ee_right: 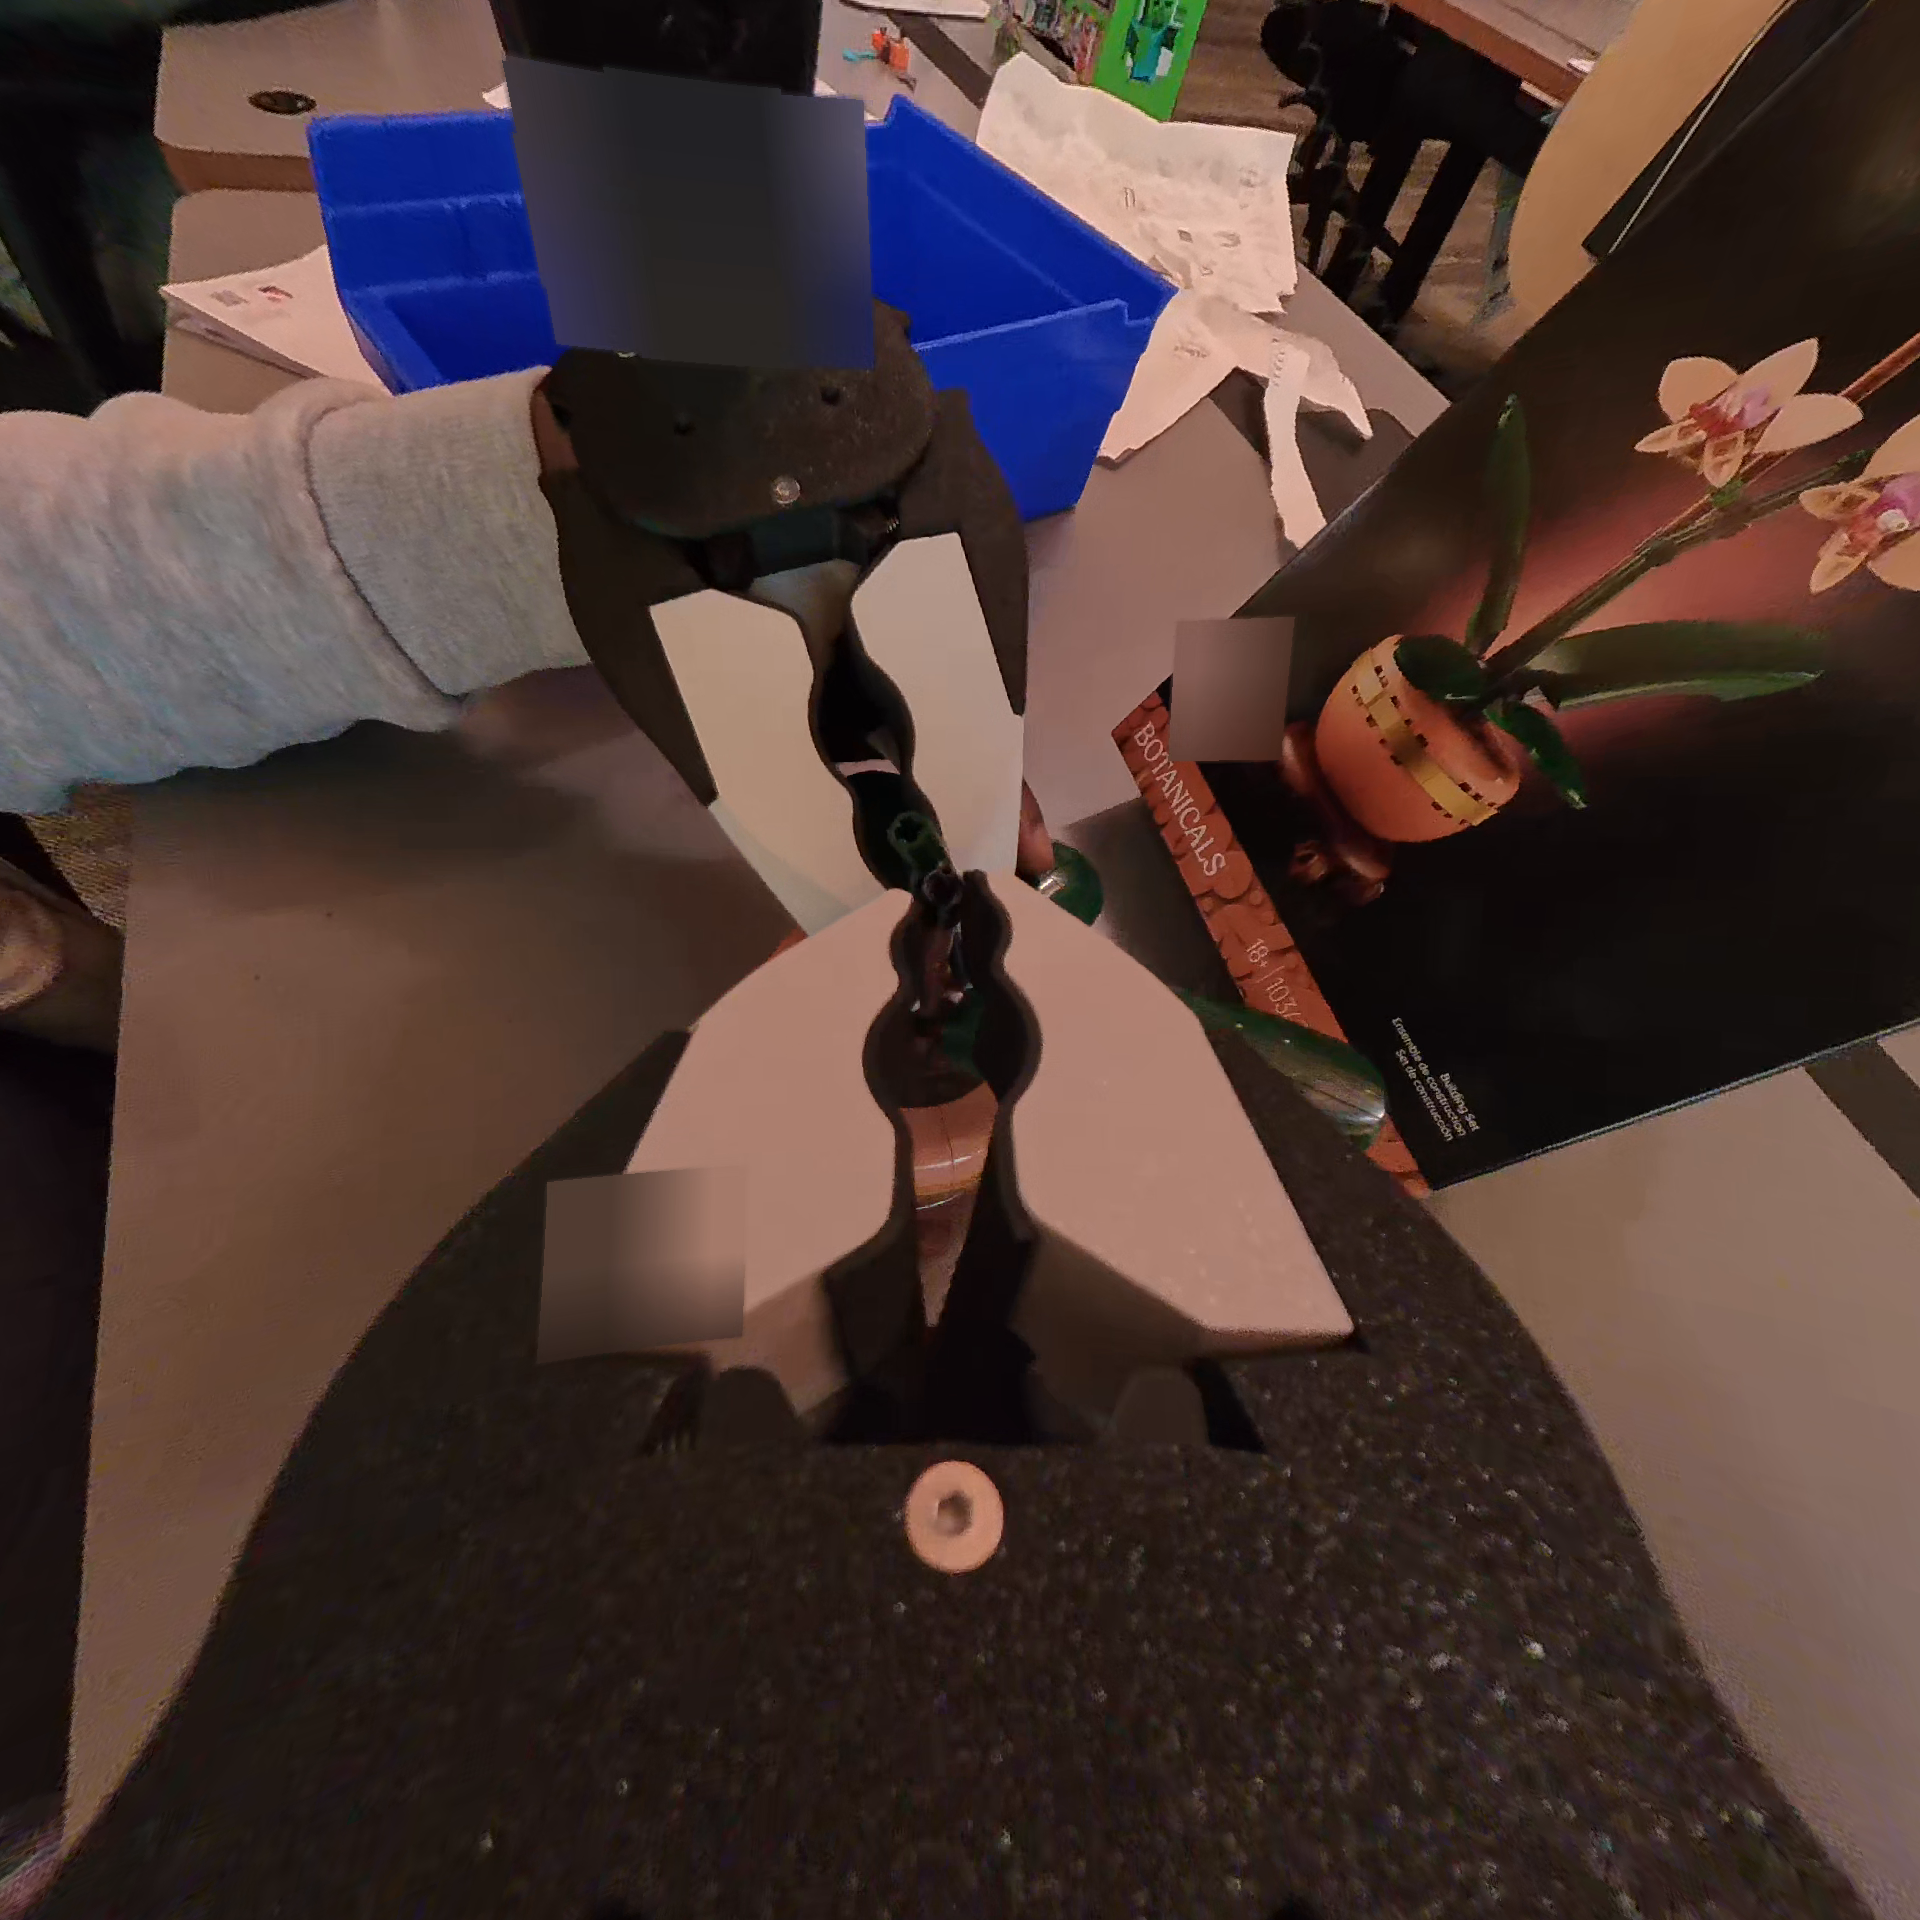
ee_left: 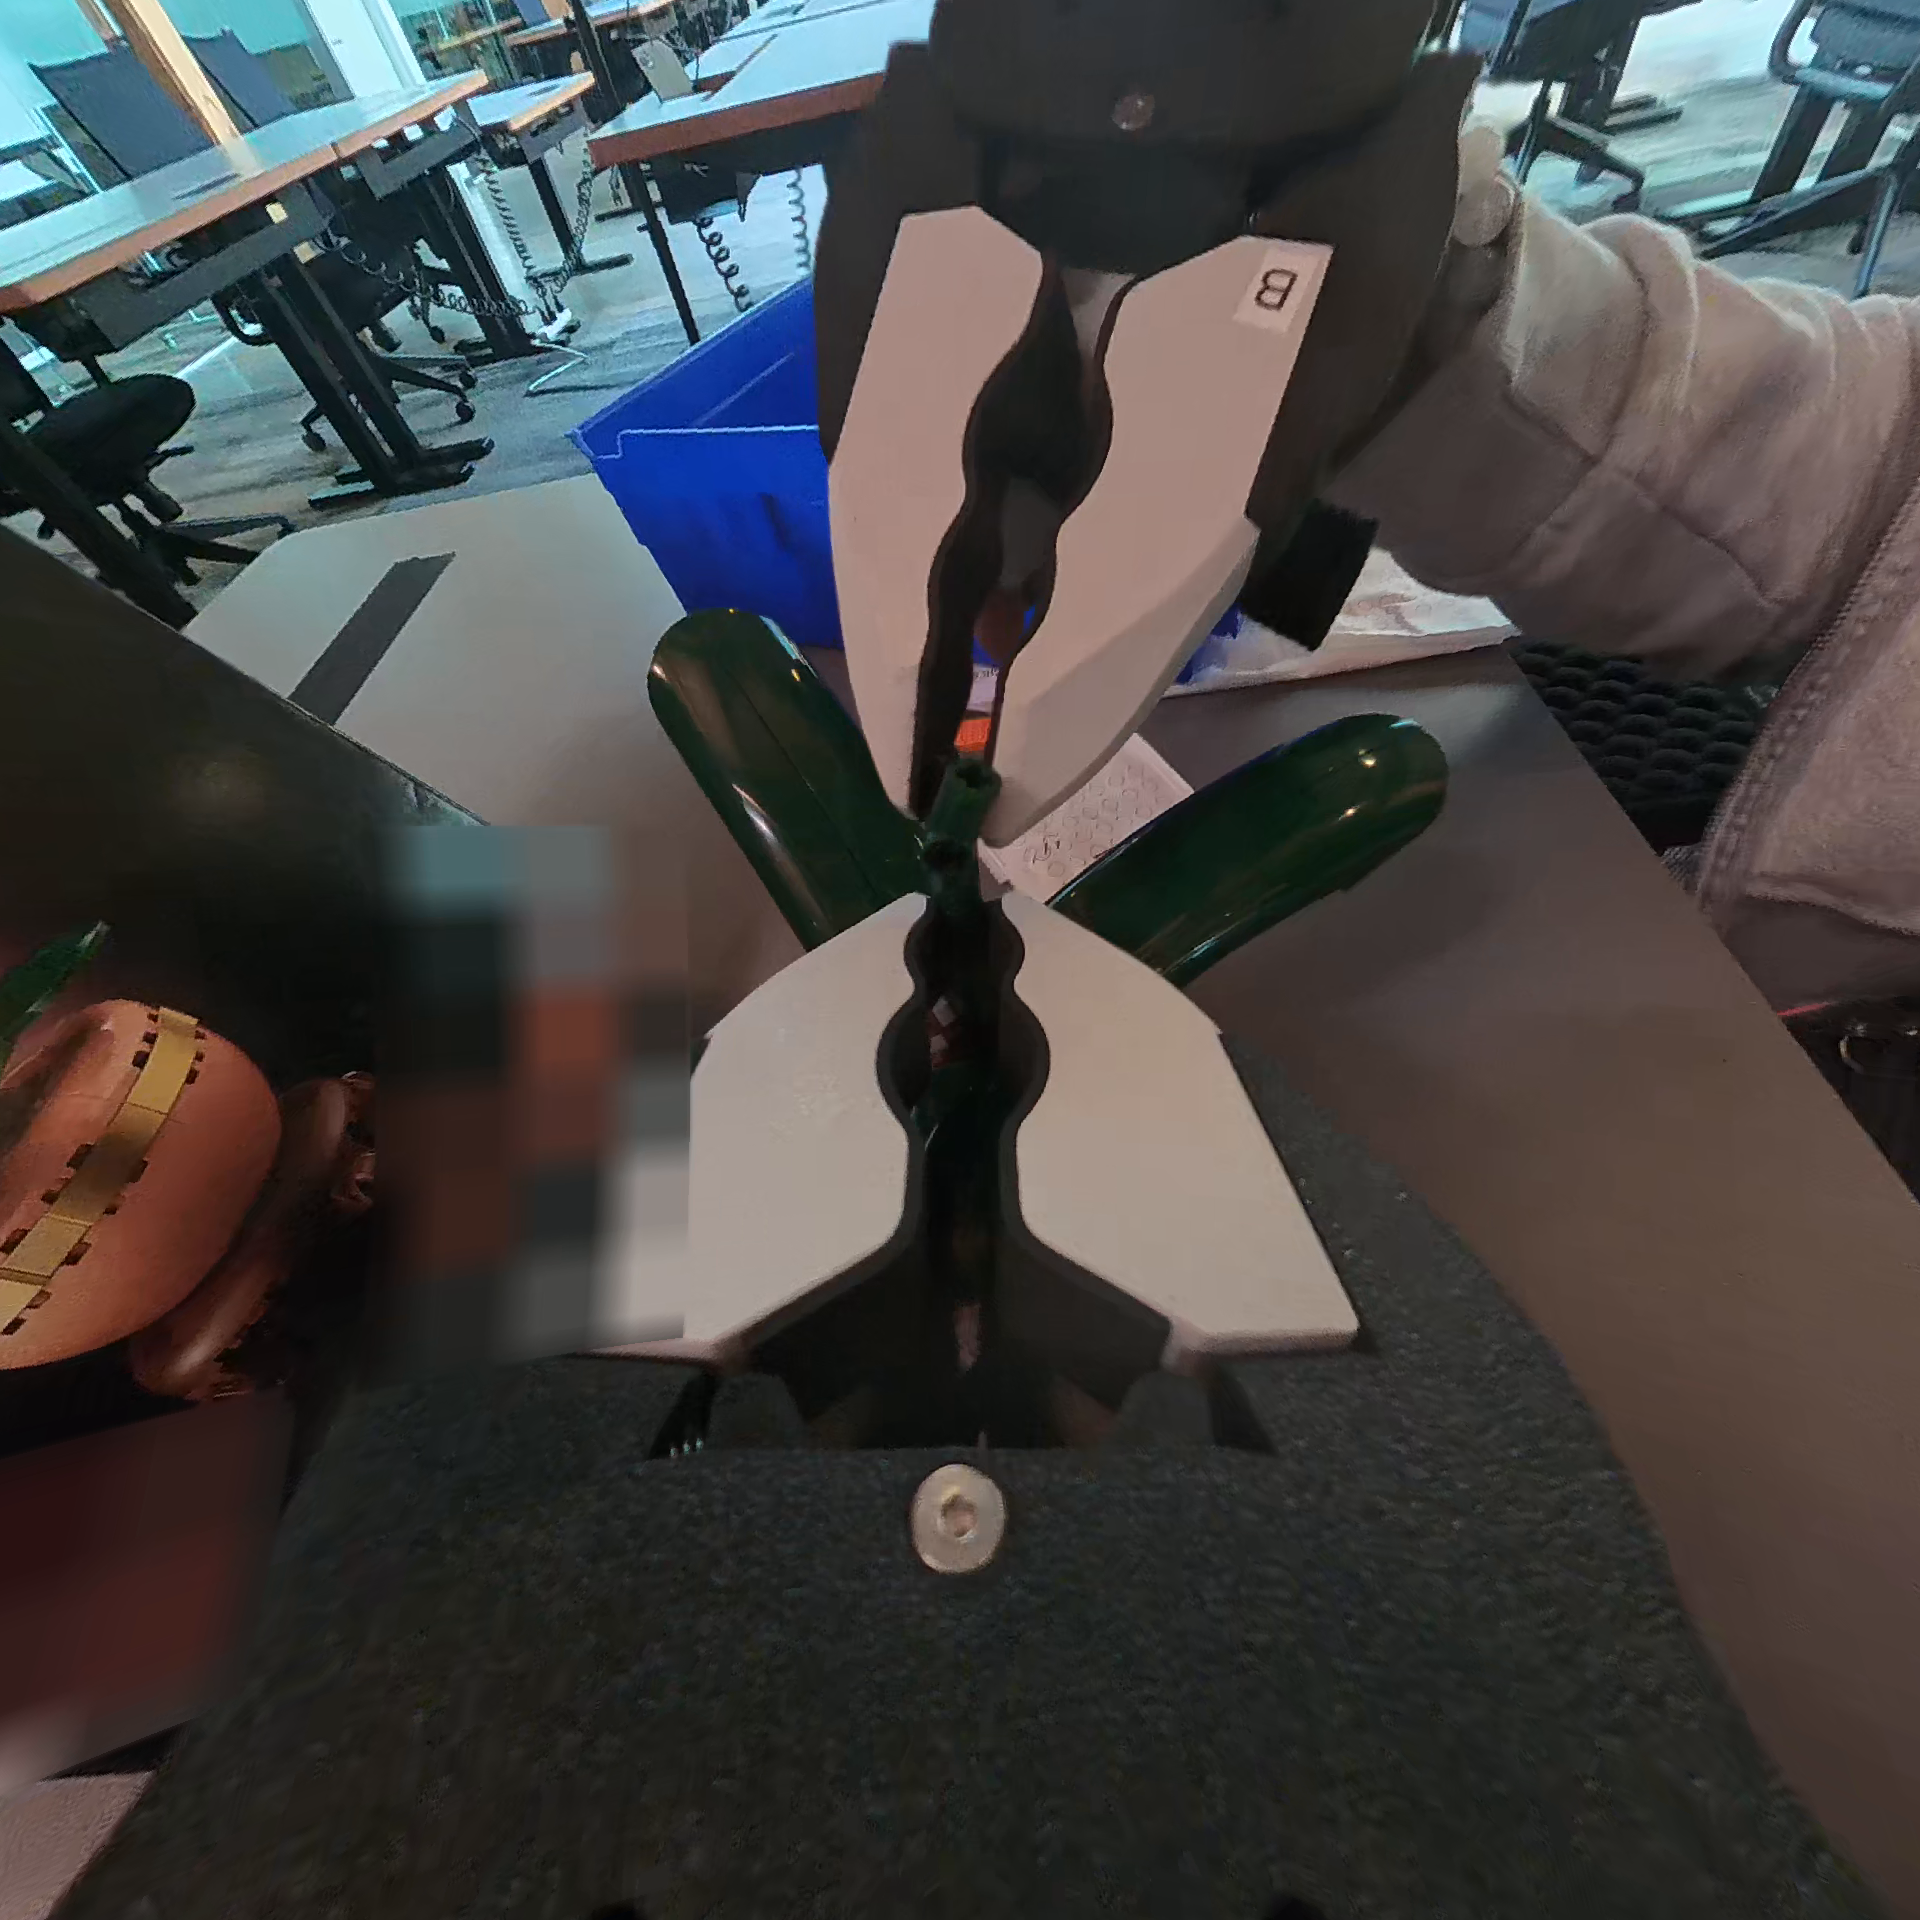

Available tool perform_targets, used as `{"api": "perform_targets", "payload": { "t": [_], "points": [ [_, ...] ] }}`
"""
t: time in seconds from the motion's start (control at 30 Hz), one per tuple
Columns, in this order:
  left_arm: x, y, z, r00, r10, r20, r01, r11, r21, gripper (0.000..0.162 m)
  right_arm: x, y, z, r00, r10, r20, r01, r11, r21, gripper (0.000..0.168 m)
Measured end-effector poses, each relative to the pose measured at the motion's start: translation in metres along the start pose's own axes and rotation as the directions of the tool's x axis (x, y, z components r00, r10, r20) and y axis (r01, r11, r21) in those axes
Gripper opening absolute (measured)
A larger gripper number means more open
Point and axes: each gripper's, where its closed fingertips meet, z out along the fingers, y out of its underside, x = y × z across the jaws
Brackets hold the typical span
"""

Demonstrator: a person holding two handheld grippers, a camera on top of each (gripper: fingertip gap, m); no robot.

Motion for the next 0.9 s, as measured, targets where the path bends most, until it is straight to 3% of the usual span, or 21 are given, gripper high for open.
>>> {"api": "perform_targets", "payload": {
  "t": [0.33,0.47,0.57,0.7,0.9],
  "points": [
    [-0.004,-0.011,-0.007,0.999,0.021,0.031,-0.023,0.998,0.058,0.009,0.001,-0.001,0.002,1.0,-0.009,-0.003,0.009,1.0,-0.004,0.007],
    [-0.004,-0.01,-0.01,1.0,-0.002,0.022,0.001,0.998,0.063,0.008,0.007,-0.004,0.003,0.981,-0.109,-0.163,0.113,0.994,0.012,0.017],
    [-0.004,-0.009,-0.011,1.0,-0.007,0.016,0.006,0.998,0.064,0.007,0.004,-0.006,0.006,0.965,-0.146,-0.217,0.162,0.985,0.057,0.008],
    [-0.002,-0.009,-0.014,1.0,-0.008,-0.01,0.009,0.997,0.078,0.007,0.001,-0.007,0.006,0.976,-0.161,-0.146,0.177,0.979,0.105,0.007],
    [-0.001,-0.009,-0.014,0.999,-0.037,-0.032,0.04,0.995,0.094,0.007,0.0,-0.005,0.006,0.995,-0.039,-0.092,0.046,0.997,0.068,0.006]
  ]
}}
